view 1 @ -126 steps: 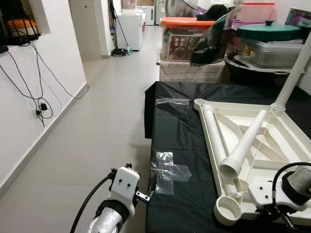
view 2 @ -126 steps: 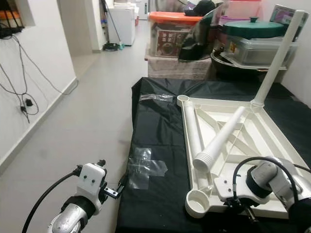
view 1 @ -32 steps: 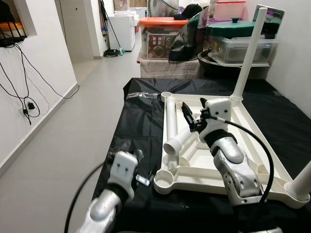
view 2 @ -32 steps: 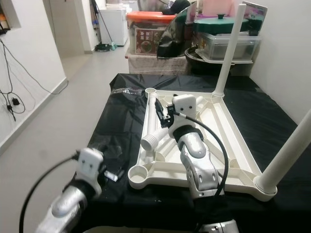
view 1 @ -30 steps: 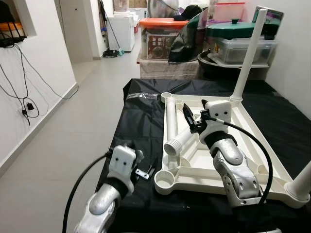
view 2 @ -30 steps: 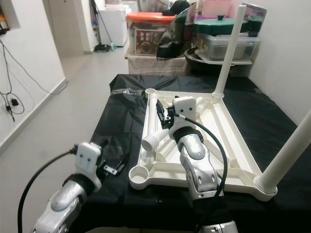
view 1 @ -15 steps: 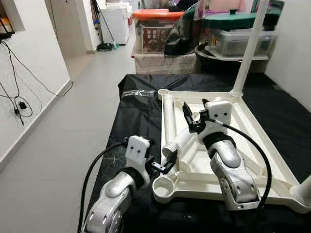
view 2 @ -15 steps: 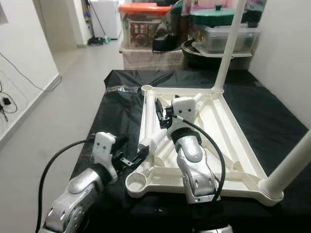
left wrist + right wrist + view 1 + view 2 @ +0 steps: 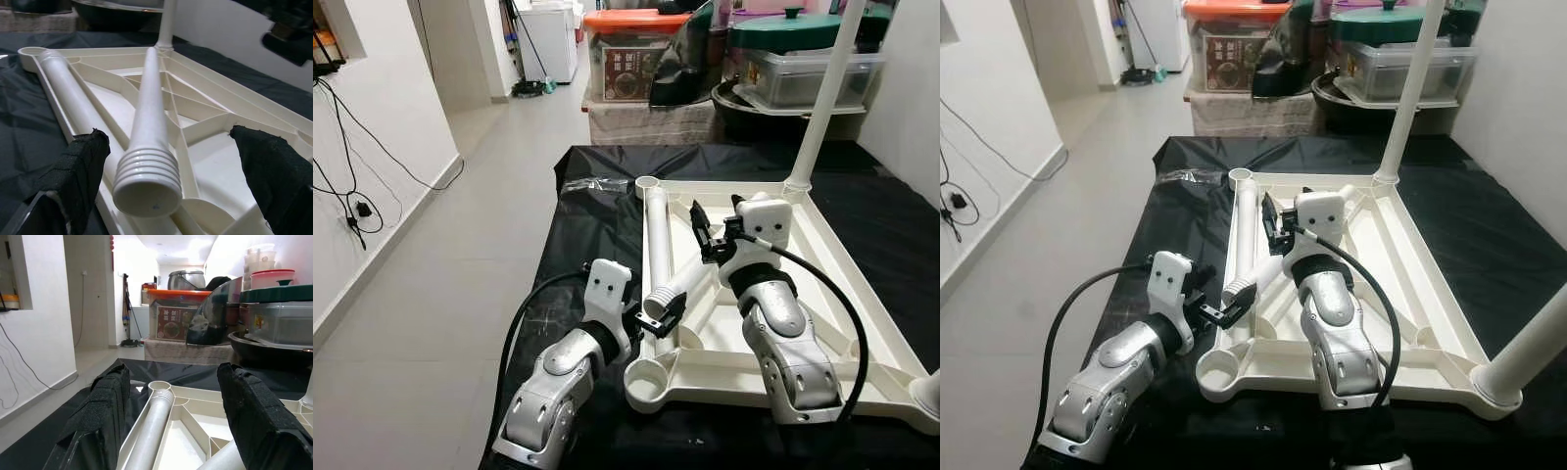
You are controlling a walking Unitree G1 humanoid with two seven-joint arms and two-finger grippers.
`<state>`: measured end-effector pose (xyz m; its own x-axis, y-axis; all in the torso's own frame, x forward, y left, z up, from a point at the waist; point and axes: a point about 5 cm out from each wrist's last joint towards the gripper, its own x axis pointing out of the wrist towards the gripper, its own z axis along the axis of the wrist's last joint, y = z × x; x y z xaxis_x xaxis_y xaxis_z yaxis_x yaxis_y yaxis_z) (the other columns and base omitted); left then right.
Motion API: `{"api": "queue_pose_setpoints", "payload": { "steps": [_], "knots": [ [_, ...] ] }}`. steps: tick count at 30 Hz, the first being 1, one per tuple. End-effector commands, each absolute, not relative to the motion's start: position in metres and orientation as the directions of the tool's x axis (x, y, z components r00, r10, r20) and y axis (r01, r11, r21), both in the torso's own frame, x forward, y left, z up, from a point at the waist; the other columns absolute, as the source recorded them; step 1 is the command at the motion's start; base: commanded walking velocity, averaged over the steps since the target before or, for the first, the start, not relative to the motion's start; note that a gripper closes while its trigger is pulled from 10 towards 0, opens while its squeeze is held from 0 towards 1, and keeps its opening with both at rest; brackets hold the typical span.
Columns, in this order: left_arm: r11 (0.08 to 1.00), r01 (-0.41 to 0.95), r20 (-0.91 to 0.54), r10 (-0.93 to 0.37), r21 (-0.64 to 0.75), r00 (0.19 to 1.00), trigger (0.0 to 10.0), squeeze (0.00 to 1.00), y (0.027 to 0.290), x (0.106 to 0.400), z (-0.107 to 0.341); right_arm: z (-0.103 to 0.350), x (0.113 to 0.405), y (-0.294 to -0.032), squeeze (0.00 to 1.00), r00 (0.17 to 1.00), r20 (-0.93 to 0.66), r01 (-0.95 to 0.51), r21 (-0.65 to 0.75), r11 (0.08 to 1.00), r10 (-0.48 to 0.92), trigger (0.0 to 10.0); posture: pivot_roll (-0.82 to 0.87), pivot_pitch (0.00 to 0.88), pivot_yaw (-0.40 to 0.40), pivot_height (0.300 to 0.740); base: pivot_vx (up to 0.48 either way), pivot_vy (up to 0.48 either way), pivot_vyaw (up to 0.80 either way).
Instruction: Building children table
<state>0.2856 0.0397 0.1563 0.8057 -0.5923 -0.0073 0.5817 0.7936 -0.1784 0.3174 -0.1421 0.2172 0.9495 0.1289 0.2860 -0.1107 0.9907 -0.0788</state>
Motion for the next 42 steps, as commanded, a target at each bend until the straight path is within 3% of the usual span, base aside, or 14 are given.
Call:
{"api": "queue_pose_setpoints", "payload": {
  "steps": [1, 10, 22, 32, 42],
  "knots": [
    [0.819, 0.516, -0.041, -0.542, -0.25, 0.84, 10.0, 0.0, 0.029, 0.281, 0.154, 0.217, 0.32, -0.143, 0.0, 0.953, 0.276, -0.104, -0.084, 0.991, 0.124, 10.0, 0.06, 0.044, 0.006, 0.74, 0.0, 0.0, 0.0],
    [0.863, 0.428, -0.14, -0.475, -0.268, 0.869, 10.0, 0.0, 0.031, 0.272, 0.14, 0.217, 0.322, -0.147, 0.0, 0.956, 0.271, -0.092, -0.087, 0.992, 0.112, 10.0, 0.06, 0.04, 0.002, 0.74, 0.0, 0.0, 0.0],
    [0.845, 0.439, -0.162, -0.5, -0.306, 0.851, 10.0, 0.0, 0.024, 0.27, 0.135, 0.218, 0.322, -0.147, 0.0, 0.956, 0.269, -0.093, -0.083, 0.992, 0.112, 10.0, 0.05, 0.034, 0.002, 0.74, 0.0, 0.0, 0.0],
    [0.944, 0.327, -0.053, -0.328, -0.03, 0.943, 10.0, 0.0, 0.061, 0.279, 0.151, 0.217, 0.323, -0.137, 0.0, 0.95, 0.275, -0.137, -0.069, 0.988, 0.151, 10.0, 0.06, 0.0, -0.006, 0.74, 0.0, -0.192, 0.0],
    [0.958, 0.286, -0.028, -0.286, -0.017, 0.958, 10.0, 0.0, 0.066, 0.286, 0.16, 0.22, 0.328, -0.135, 0.0, 0.944, 0.287, -0.15, -0.072, 0.986, 0.165, 10.0, 0.06, 0.0, -0.009, 0.74, 0.0, -0.372, 0.0]
  ]
}}
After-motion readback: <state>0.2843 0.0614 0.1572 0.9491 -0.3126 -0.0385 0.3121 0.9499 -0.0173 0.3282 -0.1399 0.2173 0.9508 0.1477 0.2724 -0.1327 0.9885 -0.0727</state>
